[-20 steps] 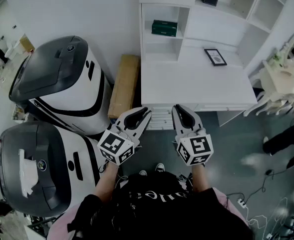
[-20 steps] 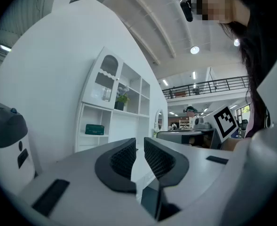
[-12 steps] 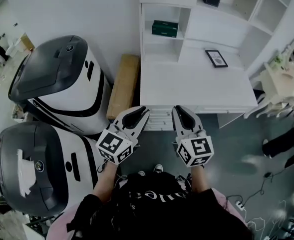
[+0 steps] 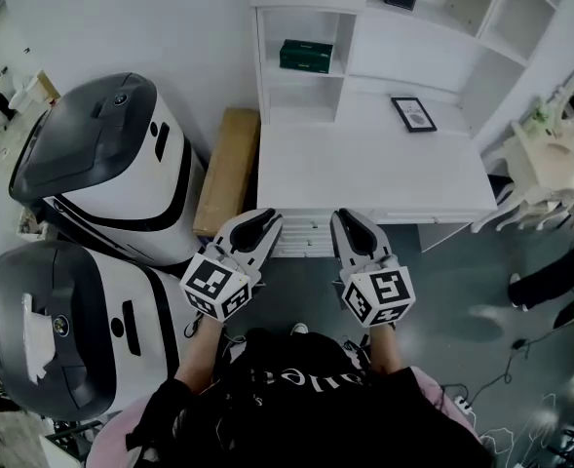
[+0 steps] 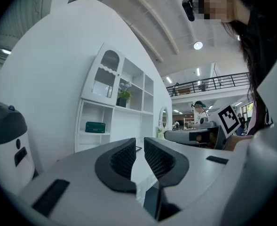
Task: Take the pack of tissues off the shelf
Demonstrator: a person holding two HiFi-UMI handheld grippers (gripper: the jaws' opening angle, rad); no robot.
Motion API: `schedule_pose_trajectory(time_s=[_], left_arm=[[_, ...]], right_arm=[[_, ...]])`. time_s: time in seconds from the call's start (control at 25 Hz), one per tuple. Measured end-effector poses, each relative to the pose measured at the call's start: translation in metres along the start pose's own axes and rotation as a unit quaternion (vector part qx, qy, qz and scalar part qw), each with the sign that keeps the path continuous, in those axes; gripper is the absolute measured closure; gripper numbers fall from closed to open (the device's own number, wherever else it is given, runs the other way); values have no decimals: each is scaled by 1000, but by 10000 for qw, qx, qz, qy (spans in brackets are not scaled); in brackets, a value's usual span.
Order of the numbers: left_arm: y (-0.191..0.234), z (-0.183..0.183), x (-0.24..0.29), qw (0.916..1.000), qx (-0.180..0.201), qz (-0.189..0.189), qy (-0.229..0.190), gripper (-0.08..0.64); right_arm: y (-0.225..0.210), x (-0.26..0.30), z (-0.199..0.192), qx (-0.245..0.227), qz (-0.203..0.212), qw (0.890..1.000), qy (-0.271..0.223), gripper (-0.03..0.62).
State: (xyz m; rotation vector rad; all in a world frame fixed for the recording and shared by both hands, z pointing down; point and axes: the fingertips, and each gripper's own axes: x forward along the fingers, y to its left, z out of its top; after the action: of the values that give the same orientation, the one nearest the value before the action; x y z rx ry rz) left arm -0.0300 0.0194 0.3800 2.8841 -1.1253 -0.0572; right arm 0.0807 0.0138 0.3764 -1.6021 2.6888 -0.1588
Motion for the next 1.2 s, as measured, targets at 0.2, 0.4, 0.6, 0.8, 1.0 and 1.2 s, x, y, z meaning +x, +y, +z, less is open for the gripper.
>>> schedule_pose_trajectory(time_s=[0.2, 0.4, 0.6, 0.8, 1.0, 1.2], left_arm=[[-8, -10, 10, 9998, 34, 111, 142, 509], [-9, -17, 12, 9993, 123, 183, 297, 509], [-4, -26, 17, 9984, 137, 189, 510, 509], [12, -33, 34, 9982, 80, 194, 559, 509], [42, -36, 57, 9985, 43, 167, 524, 509], [87, -32, 84, 9988, 19, 176, 454, 509]], right_arm=[[-16, -7, -5, 55, 52, 10000, 17, 528], [-23, -7, -14, 172, 77, 9998, 26, 528], [-27, 0, -26, 281, 121, 9994, 137, 528], [-39, 18, -35, 298, 119, 9992, 234, 528], [-53, 50, -36, 237, 93, 9992, 318, 528], [-69, 95, -31, 207, 32, 9992, 355, 528]])
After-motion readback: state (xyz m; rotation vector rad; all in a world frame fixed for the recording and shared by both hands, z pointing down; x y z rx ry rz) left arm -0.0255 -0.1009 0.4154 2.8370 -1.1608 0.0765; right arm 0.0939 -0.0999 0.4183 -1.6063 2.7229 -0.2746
